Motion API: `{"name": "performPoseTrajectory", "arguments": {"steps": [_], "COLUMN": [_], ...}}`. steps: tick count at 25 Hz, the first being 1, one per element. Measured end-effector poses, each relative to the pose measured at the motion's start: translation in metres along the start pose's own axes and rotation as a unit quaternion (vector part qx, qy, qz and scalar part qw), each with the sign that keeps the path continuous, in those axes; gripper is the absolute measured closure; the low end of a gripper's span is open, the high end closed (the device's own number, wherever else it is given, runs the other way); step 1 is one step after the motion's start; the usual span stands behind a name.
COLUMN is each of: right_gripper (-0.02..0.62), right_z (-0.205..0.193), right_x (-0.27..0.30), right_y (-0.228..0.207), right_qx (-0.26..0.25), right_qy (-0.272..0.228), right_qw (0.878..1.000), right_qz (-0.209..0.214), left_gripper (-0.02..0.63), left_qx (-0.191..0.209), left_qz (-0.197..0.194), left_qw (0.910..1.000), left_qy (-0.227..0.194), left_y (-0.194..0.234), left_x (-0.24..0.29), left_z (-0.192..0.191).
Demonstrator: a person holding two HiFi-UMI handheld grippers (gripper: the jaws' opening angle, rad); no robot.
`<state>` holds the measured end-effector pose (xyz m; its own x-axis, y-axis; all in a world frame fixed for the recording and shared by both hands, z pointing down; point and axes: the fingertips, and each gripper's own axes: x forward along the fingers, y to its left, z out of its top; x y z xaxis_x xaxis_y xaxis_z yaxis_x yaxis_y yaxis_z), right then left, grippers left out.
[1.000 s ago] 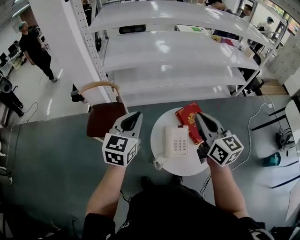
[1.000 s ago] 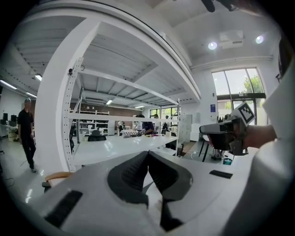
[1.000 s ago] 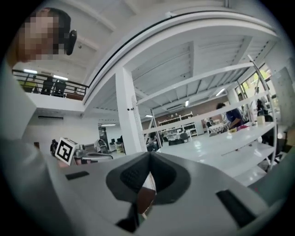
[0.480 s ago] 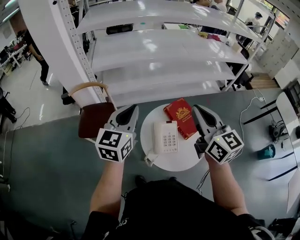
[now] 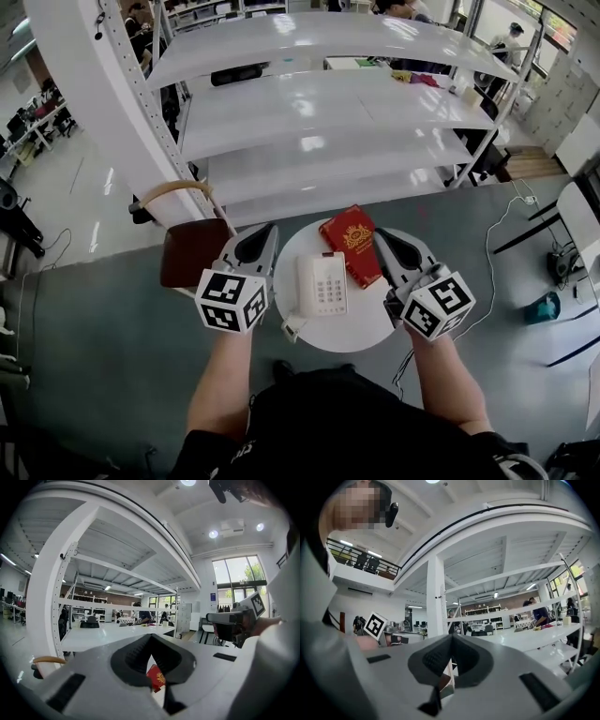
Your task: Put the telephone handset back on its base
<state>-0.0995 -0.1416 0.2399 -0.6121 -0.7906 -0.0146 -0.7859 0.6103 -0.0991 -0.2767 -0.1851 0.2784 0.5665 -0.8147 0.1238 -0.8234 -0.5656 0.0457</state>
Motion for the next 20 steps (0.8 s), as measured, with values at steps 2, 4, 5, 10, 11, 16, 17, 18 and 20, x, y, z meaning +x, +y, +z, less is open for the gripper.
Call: {"name": "performPoseTrajectory", "arguments": {"steps": [2, 4, 5, 10, 11, 16, 17, 18, 20], "right_gripper": [0.592, 0.592, 0.592, 0.592, 0.592, 0.592, 0.592, 0.592, 0.592], "right_z": [-0.003, -0.003, -0.003, -0.004, -0.005, -0.003, -0.003, -0.002, -0.002], "right_x": [-0.004, -0.009, -0.011, -0.016, -0.016, -0.019, -0.018, -0.018, -0.016], "right_y": [-0.005, -0.009, -0.01, -0.015, -0.015, -0.014, -0.014, -0.014, -0.013], "right_qx": [0.008, 0.012, 0.012, 0.011, 0.01, 0.009, 0.008, 0.008, 0.006], "right_qy": [0.001, 0.001, 0.001, 0.005, 0.006, 0.007, 0.007, 0.006, 0.005], "right_qw": [1.0, 1.0, 1.0, 1.0, 1.0, 1.0, 1.0, 1.0, 1.0], "right_qz": [0.001, 0.001, 0.0, 0.0, 0.0, 0.002, 0.003, 0.003, 0.004], "left_gripper": [0.6, 0.6, 0.6, 0.6, 0.6, 0.598, 0.598, 0.598, 0.598], "left_qx": [0.004, 0.008, 0.009, 0.005, 0.005, -0.002, -0.002, -0.002, -0.001], "left_qz": [-0.006, -0.012, -0.013, -0.011, -0.01, -0.006, -0.006, -0.006, -0.005], "left_qw": [1.0, 0.9999, 0.9999, 0.9999, 0.9999, 0.9999, 0.9999, 1.0, 1.0], "left_qy": [-0.001, 0.001, 0.002, 0.004, 0.005, 0.008, 0.008, 0.008, 0.007], "left_y": [-0.007, -0.014, -0.017, -0.02, -0.02, -0.018, -0.018, -0.017, -0.015], "left_x": [0.004, 0.007, 0.008, 0.013, 0.013, 0.012, 0.012, 0.013, 0.013], "left_z": [0.003, 0.004, 0.004, 0.0, 0.0, 0.0, 0.0, 0.001, 0.002]}}
